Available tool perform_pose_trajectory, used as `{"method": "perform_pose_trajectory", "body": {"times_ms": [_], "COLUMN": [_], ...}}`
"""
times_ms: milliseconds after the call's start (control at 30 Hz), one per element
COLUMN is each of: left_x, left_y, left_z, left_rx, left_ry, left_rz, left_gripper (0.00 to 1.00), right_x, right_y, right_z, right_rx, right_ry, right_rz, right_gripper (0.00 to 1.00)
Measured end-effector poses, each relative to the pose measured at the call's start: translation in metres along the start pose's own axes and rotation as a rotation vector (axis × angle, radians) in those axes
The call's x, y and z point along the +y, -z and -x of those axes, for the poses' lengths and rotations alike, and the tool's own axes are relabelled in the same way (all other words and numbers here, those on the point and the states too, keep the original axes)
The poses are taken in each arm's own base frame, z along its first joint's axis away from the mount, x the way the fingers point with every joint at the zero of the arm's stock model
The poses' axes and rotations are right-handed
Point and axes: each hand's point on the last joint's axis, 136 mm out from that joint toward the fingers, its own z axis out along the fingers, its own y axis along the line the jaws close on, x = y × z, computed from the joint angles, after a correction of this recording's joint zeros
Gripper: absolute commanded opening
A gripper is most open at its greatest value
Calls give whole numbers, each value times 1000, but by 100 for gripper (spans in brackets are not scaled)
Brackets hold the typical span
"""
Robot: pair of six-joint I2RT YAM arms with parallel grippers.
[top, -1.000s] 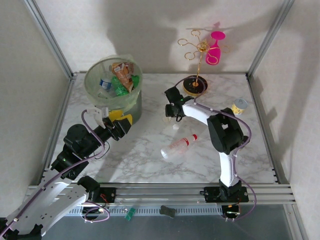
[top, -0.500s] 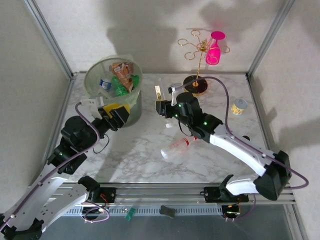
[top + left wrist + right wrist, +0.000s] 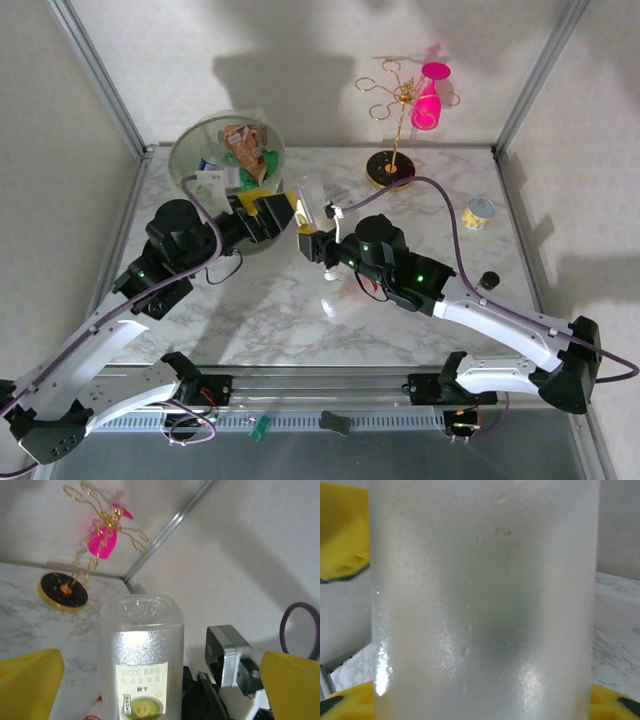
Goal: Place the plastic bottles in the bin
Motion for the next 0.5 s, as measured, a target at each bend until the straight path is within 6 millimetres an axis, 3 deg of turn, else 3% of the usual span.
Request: {"method": "perform_pose_trajectory", "body": {"times_ms": [133,233,267,400,500], "left_x": [3,5,4,4,3], "left_y": [-16,-22,-22,-23,-24], "left_z": [-19,-26,-26,-26,-25], "left_rx": [62,82,84,80,77], "left_ry": [12,23,29,31,22], "left_rz": [7,11,9,3,1], "left_gripper": [99,91,87,52,45], "right_x": [12,18,19,20,20], "right_y": [1,2,2,3,2], "right_z": [0,-2,-2,2,2], "right_rx": [-4,-2,-3,-18,-19], "right_ry": [16,23,23,21,20], "right_rz": [31,46,49,51,48], "right_gripper": [33,33,33,33,35]}}
